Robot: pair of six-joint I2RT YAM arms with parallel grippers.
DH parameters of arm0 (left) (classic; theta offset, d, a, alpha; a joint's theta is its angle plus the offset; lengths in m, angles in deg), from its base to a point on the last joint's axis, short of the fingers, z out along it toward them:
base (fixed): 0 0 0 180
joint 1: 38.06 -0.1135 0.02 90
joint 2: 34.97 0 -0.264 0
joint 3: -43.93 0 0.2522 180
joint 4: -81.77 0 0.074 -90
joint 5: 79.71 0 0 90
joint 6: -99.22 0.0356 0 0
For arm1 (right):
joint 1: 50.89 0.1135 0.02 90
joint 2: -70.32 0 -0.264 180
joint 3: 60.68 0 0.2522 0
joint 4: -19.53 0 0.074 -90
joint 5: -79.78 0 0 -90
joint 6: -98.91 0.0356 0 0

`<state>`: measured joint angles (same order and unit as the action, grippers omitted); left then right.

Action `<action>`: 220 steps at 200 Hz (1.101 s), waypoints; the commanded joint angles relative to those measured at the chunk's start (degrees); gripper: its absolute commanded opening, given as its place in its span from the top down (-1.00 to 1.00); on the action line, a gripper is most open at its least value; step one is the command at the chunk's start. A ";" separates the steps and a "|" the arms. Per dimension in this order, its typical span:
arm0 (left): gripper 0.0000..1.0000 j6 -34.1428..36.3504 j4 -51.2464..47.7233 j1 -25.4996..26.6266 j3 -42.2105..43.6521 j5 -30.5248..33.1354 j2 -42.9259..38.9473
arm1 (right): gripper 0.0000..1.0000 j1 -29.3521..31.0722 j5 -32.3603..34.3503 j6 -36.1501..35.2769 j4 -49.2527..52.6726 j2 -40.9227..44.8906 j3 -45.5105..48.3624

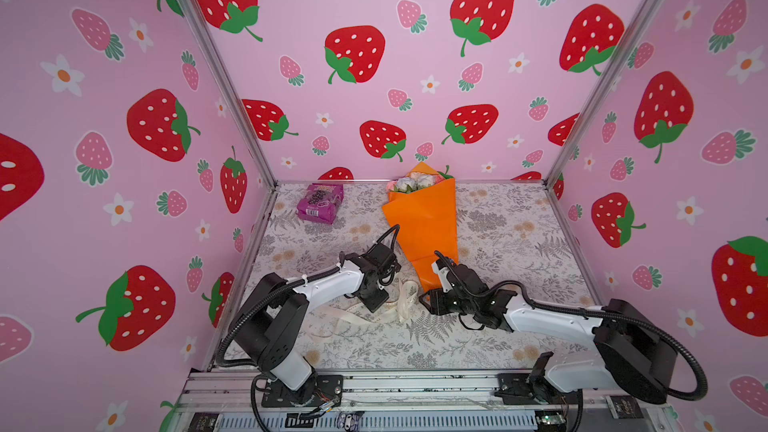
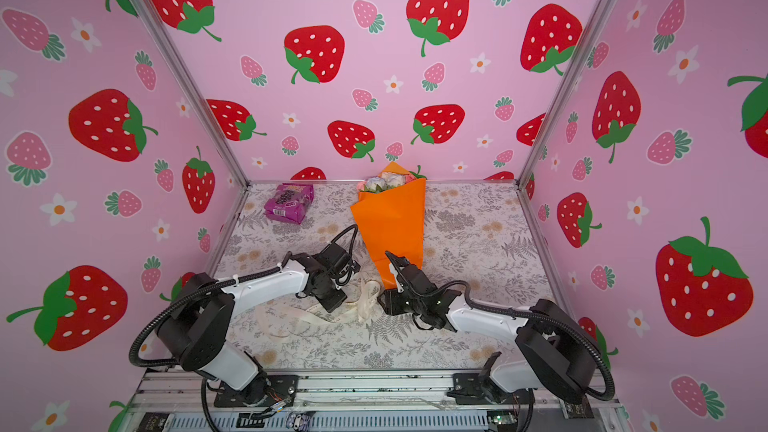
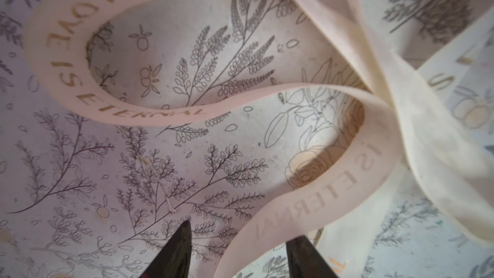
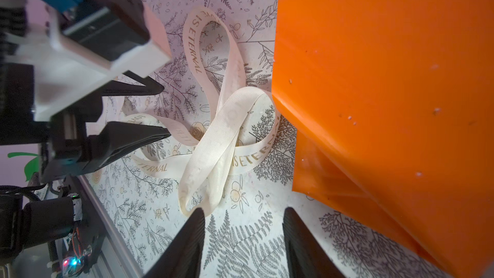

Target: Tie the bouquet of fake flowers

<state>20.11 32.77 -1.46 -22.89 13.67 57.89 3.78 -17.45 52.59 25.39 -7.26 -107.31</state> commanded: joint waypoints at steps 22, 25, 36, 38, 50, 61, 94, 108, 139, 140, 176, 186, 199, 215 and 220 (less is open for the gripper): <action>0.11 1.68 -0.81 0.07 -1.87 -1.21 3.01 | -0.02 -0.36 0.30 0.87 -0.62 2.20 0.94; 0.17 1.60 -0.87 0.12 -1.83 -1.42 3.05 | -0.02 -0.31 0.29 0.81 -0.62 2.34 0.98; 0.36 1.25 -0.96 0.14 -2.07 -2.15 2.79 | -0.02 -0.36 0.28 0.85 -0.62 2.75 1.03; 0.42 1.17 -0.97 0.18 -2.12 -2.28 2.77 | -0.02 -0.36 0.28 0.87 -0.62 2.80 1.06; 0.65 0.35 -1.42 0.12 -2.60 -3.58 2.35 | -0.01 -0.35 0.31 0.85 -0.54 3.22 1.12; 0.85 -0.99 -2.32 0.14 -3.41 -5.16 2.04 | -0.02 -0.36 0.31 0.82 -0.45 3.47 1.12; 1.00 -7.19 -5.40 0.07 -5.84 -8.11 -2.57 | -0.02 -0.45 0.33 0.92 -0.18 4.95 0.79; 1.00 -9.93 -5.06 -0.02 -5.70 -7.64 -8.06 | -0.02 -0.45 0.09 0.46 -0.82 6.19 0.54; 1.00 -15.11 -4.15 -1.71 -4.88 -4.23 -20.91 | -0.02 -0.44 0.23 -0.07 -2.49 7.82 0.52; 1.00 -15.25 -4.23 -1.79 -4.96 -4.25 -21.24 | -0.02 -0.44 0.21 -0.16 -2.53 7.85 0.47; 1.00 -17.83 -8.73 -3.20 -8.89 -2.37 -28.90 | -0.02 -0.36 -1.94 -0.76 -4.94 7.27 -0.28; 1.00 -18.86 -9.77 -3.20 -10.22 -0.65 -30.26 | -0.02 -0.27 -3.27 -1.27 -5.99 6.41 -0.44; 1.00 -20.28 -10.85 -3.44 -11.64 2.35 -31.92 | -0.02 -0.25 -4.62 -1.38 -5.91 4.61 -1.23; 1.00 -21.25 -12.37 -3.54 -12.93 6.72 -33.43 | -0.02 0.92 -3.70 -2.15 -3.21 1.13 -3.90; 1.00 -21.77 -13.23 -3.48 -13.47 8.92 -33.85 | -0.02 1.35 -2.96 -2.51 -2.04 -0.04 -4.90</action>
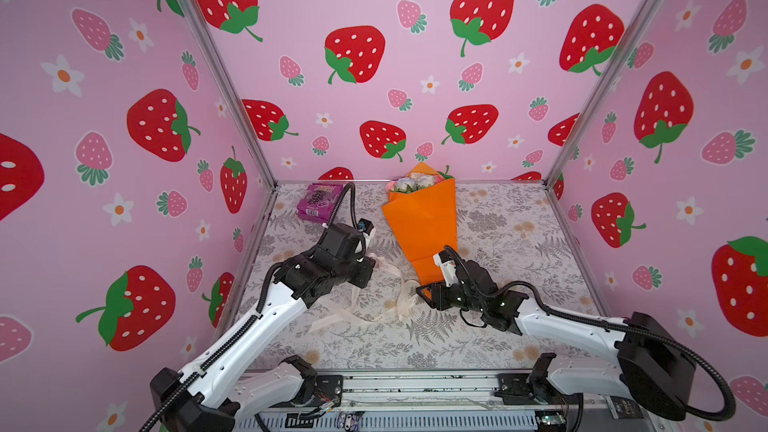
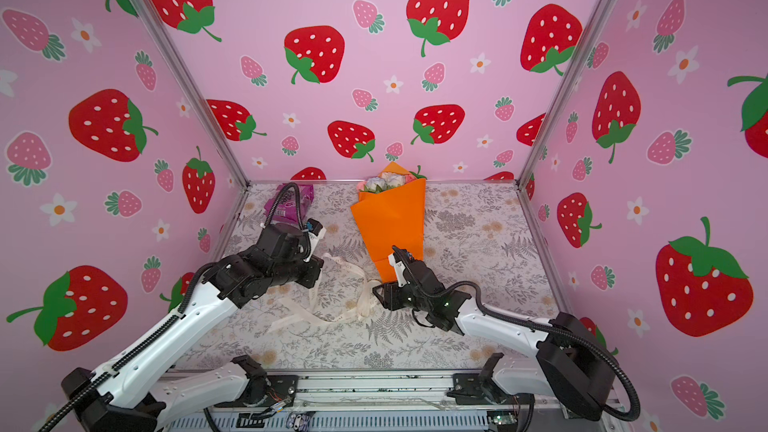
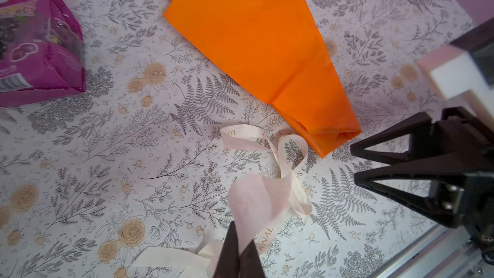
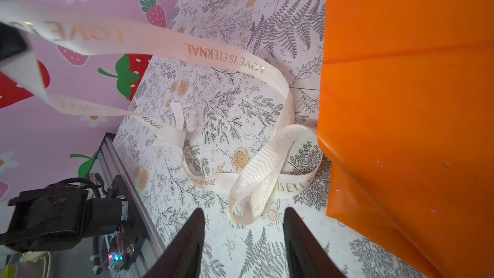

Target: Tie the bouquet of fake flowers

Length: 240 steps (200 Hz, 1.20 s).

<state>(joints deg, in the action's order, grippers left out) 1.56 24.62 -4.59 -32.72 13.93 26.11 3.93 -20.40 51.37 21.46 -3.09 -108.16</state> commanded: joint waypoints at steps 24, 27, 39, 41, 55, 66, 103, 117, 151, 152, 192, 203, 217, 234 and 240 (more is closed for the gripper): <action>1.00 -7.71 -8.17 -1.96 -4.70 16.53 -5.41 | 0.00 3.19 1.99 -3.60 7.58 -10.41 -8.98; 1.00 -8.39 -8.60 -2.41 -4.84 17.06 -5.93 | 0.00 3.50 2.38 -3.97 7.89 -10.96 -9.38; 1.00 -10.19 -9.85 -4.57 -5.77 17.89 -8.18 | 0.00 4.48 4.74 -3.87 9.49 -12.92 -10.46; 1.00 -10.31 -9.97 -4.96 -5.93 17.89 -8.59 | 0.00 4.49 5.02 -3.70 9.84 -13.19 -10.53; 1.00 -10.78 -10.35 -7.32 -6.65 18.21 -11.46 | 0.00 4.66 5.43 -3.22 10.59 -14.68 -10.93; 1.00 -11.67 -12.28 -9.29 -7.91 21.21 -12.81 | 0.01 4.85 6.05 -2.96 10.58 -15.17 -10.85; 1.00 -13.26 -16.49 -15.44 -11.10 29.06 -16.51 | 0.00 5.38 8.08 -4.06 11.57 -14.97 -11.65; 1.00 -13.76 -16.70 -16.61 -11.90 30.06 -17.46 | 0.00 5.37 8.91 -3.98 11.74 -15.20 -11.72; 1.00 -15.14 -20.51 -17.49 -16.24 38.56 -17.36 | 0.00 5.81 9.74 -4.84 14.38 -17.98 -14.21; 1.00 -15.08 -20.51 -17.48 -16.31 38.82 -17.42 | 0.00 5.81 9.74 -4.84 14.42 -18.03 -14.24; 1.00 -13.86 -19.54 -17.64 -18.34 38.31 -18.46 | -0.01 5.99 8.51 -3.97 15.03 -22.67 -17.58; 1.00 -13.96 -19.33 -17.64 -17.81 37.34 -18.45 | -0.02 6.08 8.71 -2.61 15.80 -24.30 -19.03; 1.00 -14.01 -19.10 -17.66 -17.23 36.35 -18.48 | -0.02 6.17 9.05 -0.76 15.83 -25.83 -20.32; 1.00 -14.05 -18.85 -17.61 -16.79 36.09 -18.54 | -0.02 6.26 9.87 1.54 15.34 -27.07 -21.18; 1.00 -13.84 -18.57 -17.65 -16.66 36.00 -18.54 | -0.02 6.32 10.43 2.27 15.43 -27.67 -21.34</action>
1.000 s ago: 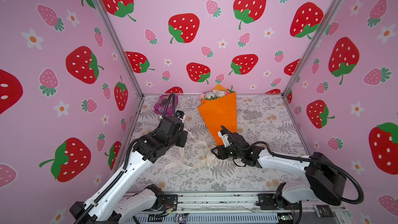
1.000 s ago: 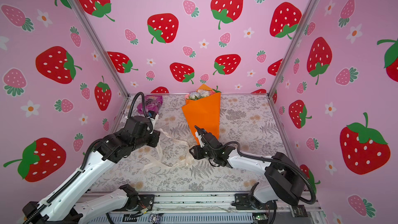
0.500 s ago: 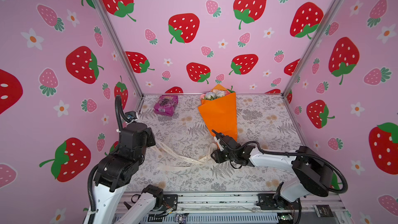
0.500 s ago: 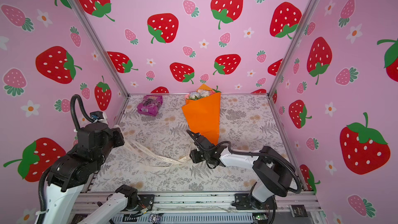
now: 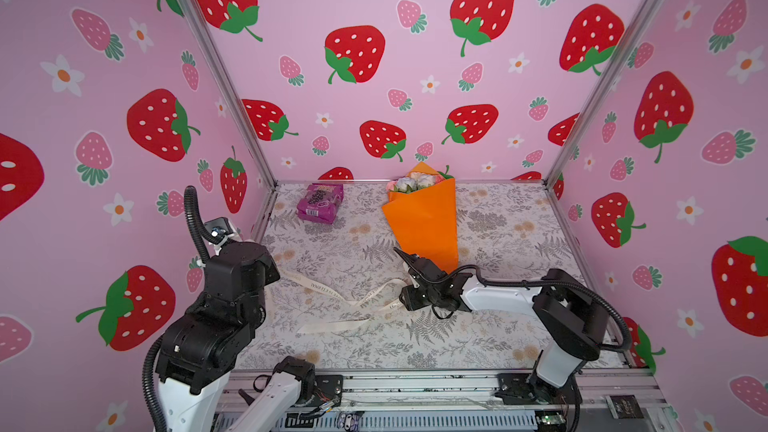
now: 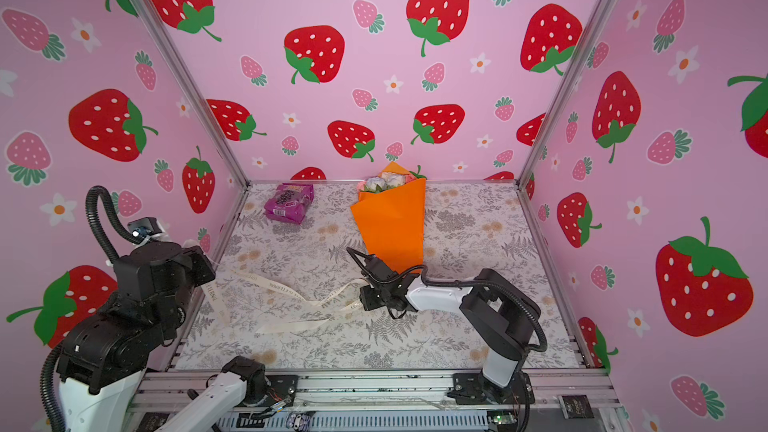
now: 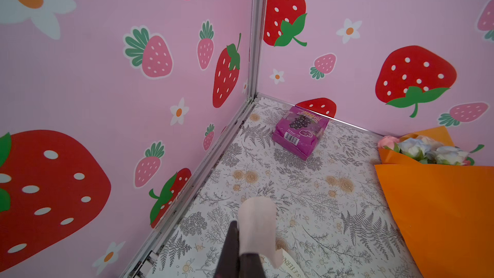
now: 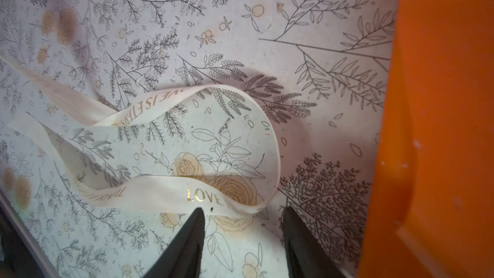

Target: Tie the bouquet of fake flowers

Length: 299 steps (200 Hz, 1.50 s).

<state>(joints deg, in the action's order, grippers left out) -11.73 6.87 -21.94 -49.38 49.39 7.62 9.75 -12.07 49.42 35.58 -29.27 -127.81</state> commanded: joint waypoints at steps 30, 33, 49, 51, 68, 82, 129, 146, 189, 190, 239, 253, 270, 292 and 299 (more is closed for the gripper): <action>1.00 0.15 -0.34 -0.29 -0.08 0.32 0.30 | -0.02 0.53 4.17 5.32 3.78 -5.55 -4.63; 1.00 0.27 -0.25 -0.30 -0.04 0.30 0.30 | -0.02 0.53 4.14 5.35 3.77 -5.89 -4.85; 1.00 0.68 0.10 -0.25 0.00 0.11 0.33 | -0.02 0.60 4.11 5.36 3.74 -7.31 -6.45; 1.00 0.77 0.14 -0.29 0.03 0.11 0.31 | -0.01 0.59 4.08 5.37 3.70 -7.42 -6.66; 1.00 1.08 0.40 -0.27 0.22 -0.13 0.30 | -0.02 0.62 4.30 5.86 3.54 -8.03 -8.32; 1.00 1.02 0.49 -0.32 0.43 -0.46 0.22 | -0.02 0.56 4.76 6.81 3.07 -8.46 -9.30; 1.00 1.17 0.26 -0.32 0.93 -0.77 0.16 | 0.17 1.84 10.51 7.10 8.68 -13.80 -14.14; 1.00 1.40 0.55 -0.30 0.62 -1.39 -0.24 | 0.53 2.61 12.64 5.48 9.04 -12.64 -14.41; 1.00 6.22 7.41 -0.30 1.24 -13.07 -2.65 | 0.90 2.99 24.28 -1.84 11.68 7.23 -10.36; 1.00 6.51 7.82 -0.30 1.33 -14.13 -2.75 | 0.90 2.99 24.75 -1.93 11.77 7.93 -10.09; 1.00 8.72 16.60 -0.27 2.36 -49.76 3.17 | 0.90 1.35 49.71 -4.87 20.40 42.86 -0.99; 1.00 6.78 17.88 -0.05 2.03 -53.14 6.25 | 0.91 0.02 54.85 -7.45 25.13 48.52 -4.35; 1.00 4.43 20.92 1.00 2.29 -58.25 9.78 | 0.91 -1.02 63.59 -11.53 31.20 51.12 -10.51; 1.00 3.81 23.45 5.33 2.45 -59.83 14.44 | 0.89 -2.65 77.41 -18.14 35.87 51.72 -16.77; 1.00 3.94 23.59 6.68 2.43 -59.82 16.09 | 0.87 -4.01 80.35 -20.51 35.86 52.07 -18.53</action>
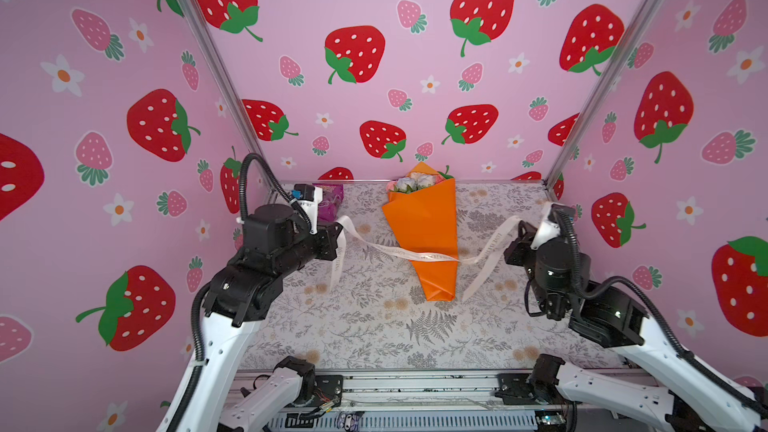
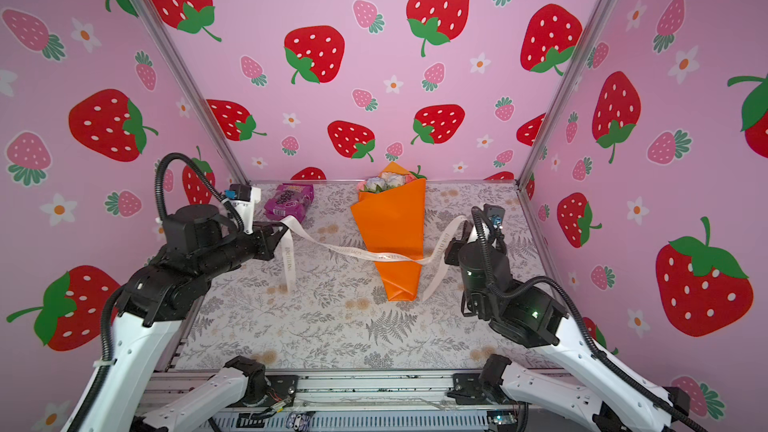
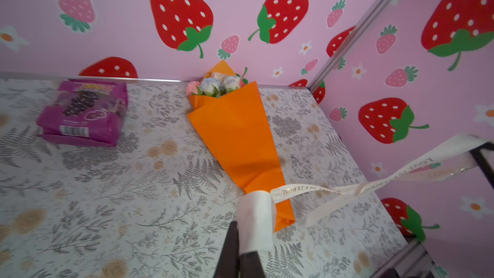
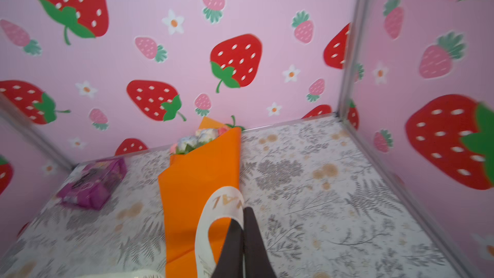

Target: Tie the bouquet of fake flowers

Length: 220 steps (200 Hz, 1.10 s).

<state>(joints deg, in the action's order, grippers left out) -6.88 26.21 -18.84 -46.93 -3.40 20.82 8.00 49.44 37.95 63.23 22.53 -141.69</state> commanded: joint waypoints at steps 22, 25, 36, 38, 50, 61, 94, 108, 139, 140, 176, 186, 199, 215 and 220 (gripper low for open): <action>1.00 -0.80 2.39 6.64 -0.51 -5.60 7.16 | 0.88 -8.52 16.09 -21.23 -3.34 4.00 -3.40; 1.00 -0.78 2.33 6.72 -0.12 -5.60 7.57 | 0.89 -9.32 14.85 -23.45 -5.56 4.58 -2.45; 1.00 -1.07 1.51 6.88 1.33 -4.56 9.03 | 0.95 -11.59 11.94 -23.89 -6.81 4.89 -0.30; 1.00 -1.16 1.25 6.81 1.58 -4.25 9.28 | 0.97 -11.91 11.72 -23.66 -6.57 4.72 0.15; 1.00 -1.52 -0.53 6.88 2.90 -2.46 10.52 | 0.98 -14.87 7.43 -20.16 -1.93 1.86 1.40; 1.00 -1.85 -3.28 6.85 3.63 1.27 10.92 | 0.98 -20.05 -0.31 -15.14 4.68 -2.56 2.14; 1.00 -1.38 -11.20 6.59 5.37 18.41 7.42 | 0.91 -33.94 -27.60 -4.94 8.47 -15.18 9.68; 1.00 0.78 -13.65 6.54 5.70 22.40 5.06 | 0.78 -34.20 -37.88 -3.43 4.44 -17.56 14.09; 1.00 3.57 -15.12 6.44 8.18 23.18 0.94 | 0.29 -34.04 -71.83 -3.83 -6.57 -19.97 21.89; 1.00 3.51 -15.14 6.44 8.27 23.27 0.79 | 0.29 -34.03 -72.29 -3.69 -6.78 -19.93 22.11; 1.00 2.79 -14.93 6.06 10.11 24.19 -1.99 | -0.12 -35.80 -59.36 2.13 -2.50 -12.84 25.31; 1.00 2.71 -15.07 6.08 10.05 25.35 -2.34 | -0.15 -37.58 -57.75 4.51 -1.93 -10.70 26.69; 1.00 2.67 -15.08 6.00 10.05 26.93 -2.90 | -0.13 -39.87 -57.51 8.11 -2.75 -8.37 29.73; 1.00 2.74 -15.12 6.00 9.81 28.17 -3.70 | -0.12 -41.94 -59.11 11.95 -3.70 -6.63 33.22; 1.00 2.74 -15.32 6.00 9.69 28.61 -4.03 | -0.12 -42.26 -59.02 13.01 -3.74 -6.32 34.21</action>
<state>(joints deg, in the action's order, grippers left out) -4.48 12.44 -12.57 -36.92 21.15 18.46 -32.07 -9.53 42.93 58.99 14.77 -112.42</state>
